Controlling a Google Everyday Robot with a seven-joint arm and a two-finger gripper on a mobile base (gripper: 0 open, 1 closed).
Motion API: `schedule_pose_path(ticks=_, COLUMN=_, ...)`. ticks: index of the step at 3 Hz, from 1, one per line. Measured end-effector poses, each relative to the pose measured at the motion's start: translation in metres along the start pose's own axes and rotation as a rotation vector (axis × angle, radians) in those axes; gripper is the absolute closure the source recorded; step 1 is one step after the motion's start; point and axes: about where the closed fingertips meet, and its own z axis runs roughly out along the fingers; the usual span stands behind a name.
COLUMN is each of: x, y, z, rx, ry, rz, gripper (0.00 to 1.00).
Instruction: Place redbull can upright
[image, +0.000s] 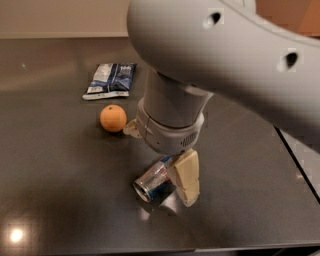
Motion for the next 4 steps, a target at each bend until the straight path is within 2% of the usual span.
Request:
schedule_pose_path(ticks=2, x=-0.007, y=0.004, z=0.041, rx=-0.078, ry=0.001, rz=-0.095, gripper=0.00)
schedule_pose_path(ticks=3, x=-0.008, y=0.005, z=0.052, rx=-0.099, ry=0.015, rz=-0.118, gripper=0.17)
schedule_pose_path(ticks=4, x=-0.010, y=0.007, z=0.057, rx=-0.117, ry=0.026, rz=-0.128, gripper=0.41)
